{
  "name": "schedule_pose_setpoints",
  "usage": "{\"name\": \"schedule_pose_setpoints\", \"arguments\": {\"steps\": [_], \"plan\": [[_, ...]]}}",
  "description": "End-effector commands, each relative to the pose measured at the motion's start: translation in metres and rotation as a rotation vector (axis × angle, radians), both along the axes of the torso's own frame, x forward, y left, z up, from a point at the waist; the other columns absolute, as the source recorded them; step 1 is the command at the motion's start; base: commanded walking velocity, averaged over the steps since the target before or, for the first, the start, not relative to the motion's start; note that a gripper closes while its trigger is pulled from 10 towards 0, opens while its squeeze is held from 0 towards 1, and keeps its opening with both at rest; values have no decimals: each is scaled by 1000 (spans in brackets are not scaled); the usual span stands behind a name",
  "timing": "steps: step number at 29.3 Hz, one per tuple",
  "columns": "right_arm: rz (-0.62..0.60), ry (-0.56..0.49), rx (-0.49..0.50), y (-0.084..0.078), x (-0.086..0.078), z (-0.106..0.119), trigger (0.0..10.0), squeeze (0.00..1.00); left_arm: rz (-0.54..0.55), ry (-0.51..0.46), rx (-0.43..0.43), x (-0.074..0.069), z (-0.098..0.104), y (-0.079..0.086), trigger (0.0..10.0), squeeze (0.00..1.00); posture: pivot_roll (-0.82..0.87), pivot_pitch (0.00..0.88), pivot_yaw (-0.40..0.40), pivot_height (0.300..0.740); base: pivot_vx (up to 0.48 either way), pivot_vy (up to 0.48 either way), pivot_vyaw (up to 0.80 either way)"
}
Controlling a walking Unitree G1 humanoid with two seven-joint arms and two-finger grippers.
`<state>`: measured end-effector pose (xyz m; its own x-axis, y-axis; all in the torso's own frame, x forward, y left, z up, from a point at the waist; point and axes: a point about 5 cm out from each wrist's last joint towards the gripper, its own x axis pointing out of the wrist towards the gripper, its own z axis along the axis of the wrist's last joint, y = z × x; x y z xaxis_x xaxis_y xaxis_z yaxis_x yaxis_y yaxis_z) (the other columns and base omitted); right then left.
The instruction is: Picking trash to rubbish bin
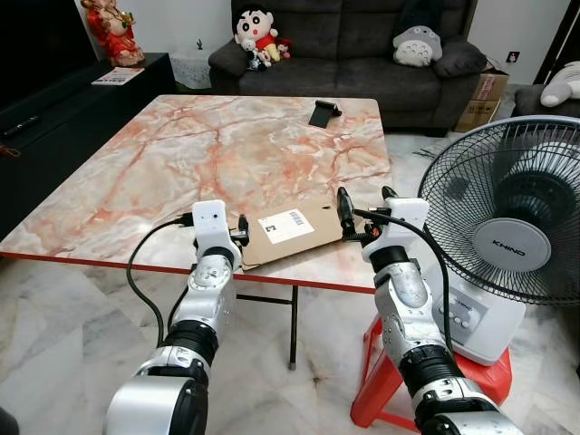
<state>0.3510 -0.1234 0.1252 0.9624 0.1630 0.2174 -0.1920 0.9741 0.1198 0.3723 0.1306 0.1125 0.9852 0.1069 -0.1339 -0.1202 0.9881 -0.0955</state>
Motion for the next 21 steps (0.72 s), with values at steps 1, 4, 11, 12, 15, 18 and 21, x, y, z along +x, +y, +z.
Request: {"name": "schedule_pose_setpoints", "arguments": {"steps": [1,4,11,12,15,18,21], "plan": [[8,6,6,1,0,0,10000,0,24,33,-11,0,-3,4,10000,1000,-92,0,30,740,0,0,0],[11,8,6,2,0,0,10000,0,16,62,-20,-1,-8,3,10000,0,-92,0,30,740,0,0,0],[18,7,5,3,-1,-1,10000,0,17,106,-64,-4,-15,2,10000,0,-96,3,24,740,0,0,0],[18,8,5,2,-1,-1,10000,0,19,110,-63,-4,-16,2,10000,0,-96,3,24,740,0,0,0],[18,8,4,2,-2,-1,10000,0,39,137,-56,-5,-19,5,10000,0,-96,5,23,740,0,0,0],[23,9,3,3,-2,-2,10000,0,34,157,-68,-6,-23,4,10000,0,-95,9,21,740,0,0,0],[25,9,3,3,-2,-2,10000,0,48,180,-94,-7,-25,5,10000,0,-96,9,21,740,0,0,0]]}}
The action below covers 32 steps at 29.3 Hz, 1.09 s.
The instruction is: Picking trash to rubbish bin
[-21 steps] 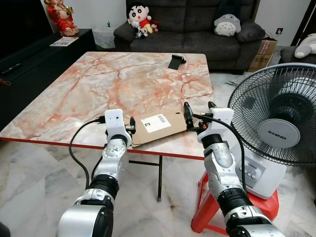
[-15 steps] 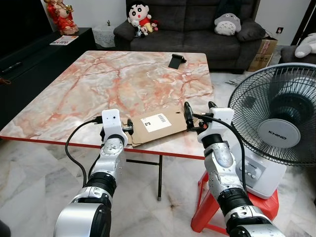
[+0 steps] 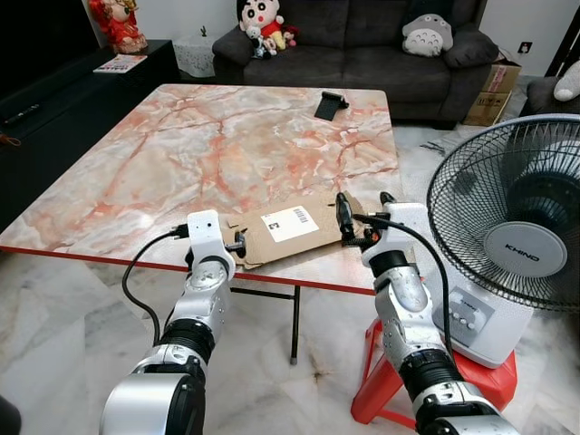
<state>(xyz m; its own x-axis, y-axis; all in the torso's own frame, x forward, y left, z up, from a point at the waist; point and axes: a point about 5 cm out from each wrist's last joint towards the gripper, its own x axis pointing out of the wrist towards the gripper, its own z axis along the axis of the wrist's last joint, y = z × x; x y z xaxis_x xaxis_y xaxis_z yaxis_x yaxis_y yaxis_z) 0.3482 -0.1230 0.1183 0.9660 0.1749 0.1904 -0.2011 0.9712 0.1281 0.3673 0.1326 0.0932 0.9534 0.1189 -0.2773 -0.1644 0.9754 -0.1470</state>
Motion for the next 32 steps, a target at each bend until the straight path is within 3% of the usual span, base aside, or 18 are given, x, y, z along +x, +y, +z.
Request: {"name": "schedule_pose_setpoints", "arguments": {"steps": [1,14,15,16,17,18,32], "plan": [[13,-20,1,3,0,5,10000,0,26,50,-32,-3,-7,3,10000,0,-98,13,20,740,0,0,0],[22,-16,-1,3,-1,4,10000,0,54,106,-69,-4,-12,5,10000,0,-97,19,18,740,0,0,0],[22,-16,-2,4,0,4,10000,0,53,105,-75,-4,-11,5,9647,0,-98,17,19,740,0,0,0],[23,-16,-1,4,0,4,10000,0,54,105,-76,-4,-11,5,4706,0,-98,17,19,740,0,0,0],[23,-16,-1,4,0,4,10000,0,55,106,-82,-4,-11,5,510,0,-98,17,19,740,0,0,0],[23,-15,-1,4,0,4,10000,0,55,107,-85,-3,-11,5,0,0,-99,16,21,740,0,0,0],[25,-2,-6,3,-1,1,10000,0,46,114,-132,-1,-9,2,0,0,-99,17,25,740,0,0,0]]}}
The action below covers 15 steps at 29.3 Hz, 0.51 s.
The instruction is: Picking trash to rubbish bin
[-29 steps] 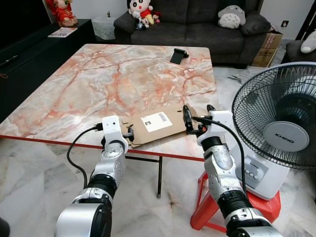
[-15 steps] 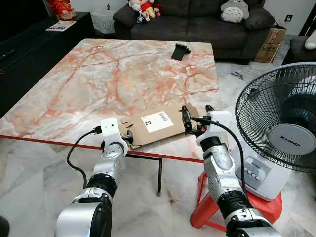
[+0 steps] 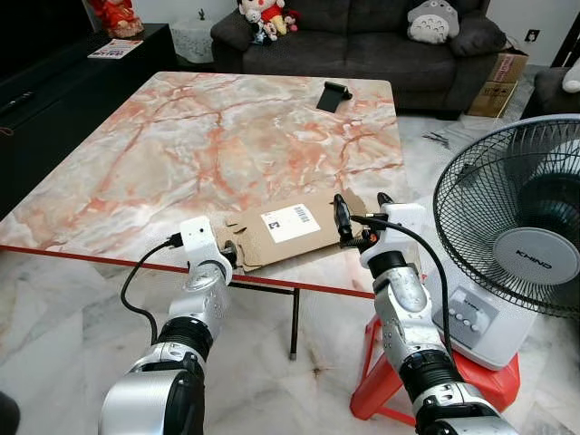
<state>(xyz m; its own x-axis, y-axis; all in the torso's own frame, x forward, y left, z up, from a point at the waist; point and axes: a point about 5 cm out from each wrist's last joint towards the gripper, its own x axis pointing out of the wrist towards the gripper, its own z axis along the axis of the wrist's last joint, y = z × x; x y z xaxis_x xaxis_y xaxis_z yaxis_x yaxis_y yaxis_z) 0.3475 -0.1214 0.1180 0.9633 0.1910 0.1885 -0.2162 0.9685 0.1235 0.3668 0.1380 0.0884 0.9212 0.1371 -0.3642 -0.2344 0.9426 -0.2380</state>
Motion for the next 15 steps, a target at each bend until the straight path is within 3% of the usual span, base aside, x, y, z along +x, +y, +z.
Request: {"name": "schedule_pose_setpoints", "arguments": {"steps": [1,15], "plan": [[9,-1,-2,2,-1,1,10000,0,-14,34,-25,-1,-3,-4,0,0,-98,16,26,740,0,0,0],[2,7,6,1,-1,-1,10000,0,-21,28,-47,0,-1,-5,0,0,-99,19,32,740,0,0,0]]}}
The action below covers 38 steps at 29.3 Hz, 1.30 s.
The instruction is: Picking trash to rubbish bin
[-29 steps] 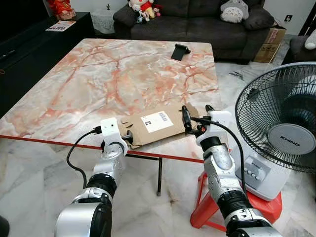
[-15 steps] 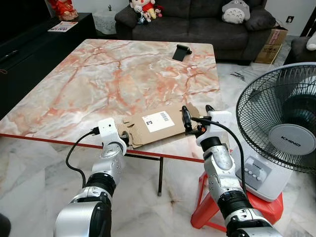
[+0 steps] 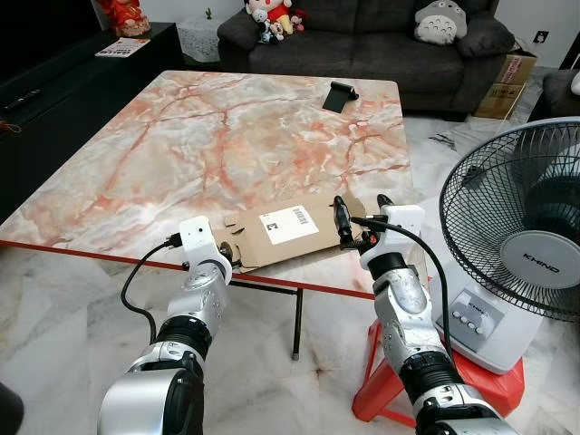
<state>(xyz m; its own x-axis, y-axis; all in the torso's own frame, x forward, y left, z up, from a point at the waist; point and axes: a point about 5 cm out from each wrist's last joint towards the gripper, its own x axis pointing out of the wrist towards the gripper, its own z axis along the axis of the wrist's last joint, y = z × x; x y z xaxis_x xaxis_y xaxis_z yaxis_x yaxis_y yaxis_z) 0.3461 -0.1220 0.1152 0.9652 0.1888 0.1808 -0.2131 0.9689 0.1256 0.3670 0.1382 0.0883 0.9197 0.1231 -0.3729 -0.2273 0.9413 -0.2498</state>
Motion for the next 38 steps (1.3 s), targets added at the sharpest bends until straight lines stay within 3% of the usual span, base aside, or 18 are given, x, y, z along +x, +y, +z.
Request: {"name": "schedule_pose_setpoints", "arguments": {"steps": [1,6,12,13,14,15,22,30,31,32,38], "plan": [[3,-1,6,1,0,2,10000,0,-11,19,-34,0,0,-5,0,0,-99,19,32,740,0,0,0],[0,-3,10,0,1,3,10000,0,-1,-40,-65,4,9,-6,0,0,-100,15,32,740,0,0,0],[-4,-9,16,0,2,5,10000,0,-57,-191,-54,11,32,-15,0,0,-100,11,32,740,0,0,0],[-4,-10,16,0,2,5,10000,0,-61,-207,-49,11,35,-16,471,0,-100,11,32,740,0,0,0],[-5,-11,17,0,2,6,10000,0,-67,-225,-40,12,37,-17,4549,0,-101,11,33,740,0,0,0],[-5,-12,17,0,2,6,10000,0,-77,-250,-22,13,42,-18,10000,0,-101,11,33,740,0,0,0],[-3,-11,18,0,3,6,10000,0,-125,-278,24,14,47,-23,10000,0,-99,8,32,740,0,0,0],[-3,-10,18,1,3,6,10000,0,-127,-235,66,12,39,-20,10000,0,-97,8,33,740,0,0,0],[-2,-10,18,1,3,6,10000,0,-126,-226,69,12,37,-19,10000,839,-97,8,33,740,0,0,0],[-2,-9,18,1,3,5,10000,0,-133,-192,87,10,31,-18,10000,1000,-97,8,33,740,0,0,0],[0,-7,19,1,3,5,10000,0,-150,-165,106,8,26,-20,10000,1000,-98,9,32,740,0,0,0]]}}
